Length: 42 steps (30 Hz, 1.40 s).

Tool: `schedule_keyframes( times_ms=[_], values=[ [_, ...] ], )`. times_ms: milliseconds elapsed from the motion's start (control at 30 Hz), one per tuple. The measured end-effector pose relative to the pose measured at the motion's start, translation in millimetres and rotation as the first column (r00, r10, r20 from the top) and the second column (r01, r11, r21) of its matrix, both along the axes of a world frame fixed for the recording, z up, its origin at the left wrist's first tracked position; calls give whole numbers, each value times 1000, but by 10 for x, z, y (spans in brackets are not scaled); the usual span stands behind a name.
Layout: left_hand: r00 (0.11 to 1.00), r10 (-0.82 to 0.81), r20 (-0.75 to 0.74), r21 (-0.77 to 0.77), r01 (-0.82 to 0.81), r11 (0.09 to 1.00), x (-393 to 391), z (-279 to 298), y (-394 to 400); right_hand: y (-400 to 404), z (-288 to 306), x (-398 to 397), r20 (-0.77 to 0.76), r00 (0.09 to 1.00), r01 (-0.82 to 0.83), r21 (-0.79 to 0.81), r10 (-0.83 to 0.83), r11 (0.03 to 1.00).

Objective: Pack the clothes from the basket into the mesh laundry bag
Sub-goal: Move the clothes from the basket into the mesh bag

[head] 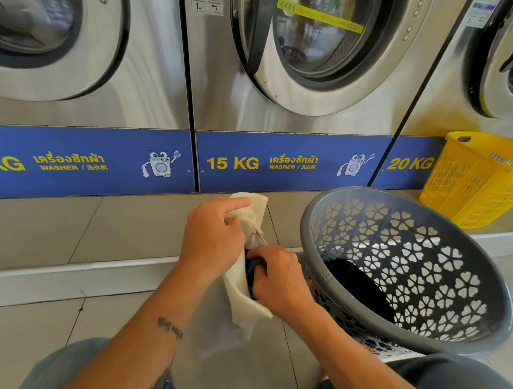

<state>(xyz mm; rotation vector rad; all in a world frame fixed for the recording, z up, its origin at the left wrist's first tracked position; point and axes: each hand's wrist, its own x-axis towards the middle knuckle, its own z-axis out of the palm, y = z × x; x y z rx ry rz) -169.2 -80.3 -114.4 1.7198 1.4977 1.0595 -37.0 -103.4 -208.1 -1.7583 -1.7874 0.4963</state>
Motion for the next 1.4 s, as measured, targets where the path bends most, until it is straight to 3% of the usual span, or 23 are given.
schedule_keyframes(
  times_ms=[100,200,333,500,667,767,867,933,1000,1100,1233,1400],
  values=[
    [1000,-12,17,-24,12,1000,21,-29,7,-21,-10,47,-61,989,-144,-270,133,952],
    [1000,-30,6,-81,30,996,66,-124,3,-37,-30,183,-48,982,-187,-377,183,907],
    [1000,-4,16,-152,6,988,101,-279,94,-20,105,379,-36,995,-96,-327,89,940],
    [999,-48,-26,-260,40,965,202,-492,114,-2,210,574,-69,995,-87,-381,66,921],
    [991,-93,-100,-348,53,936,216,-740,77,55,487,895,-110,991,56,-183,-77,982],
    [988,-112,-107,-328,72,942,257,-777,81,148,513,1257,-62,987,133,-196,-147,972],
    [986,-135,-103,-282,101,954,339,-766,103,271,403,1597,111,990,122,-433,-81,893],
    [982,-147,-115,-252,115,961,389,-771,125,318,340,1729,214,976,107,-639,43,761],
    [981,-147,-127,-242,113,964,427,-791,152,359,275,1822,348,919,152,-748,186,646],
    [974,-149,-172,-262,101,960,476,-862,205,433,114,1987,505,819,253,-743,271,619],
    [960,-180,-216,-300,110,947,577,-937,258,530,-313,2152,587,742,372,-762,323,530],
    [937,-206,-282,-268,130,955,749,-1002,365,820,-761,2267,549,750,400,-821,369,408]
  ],
)
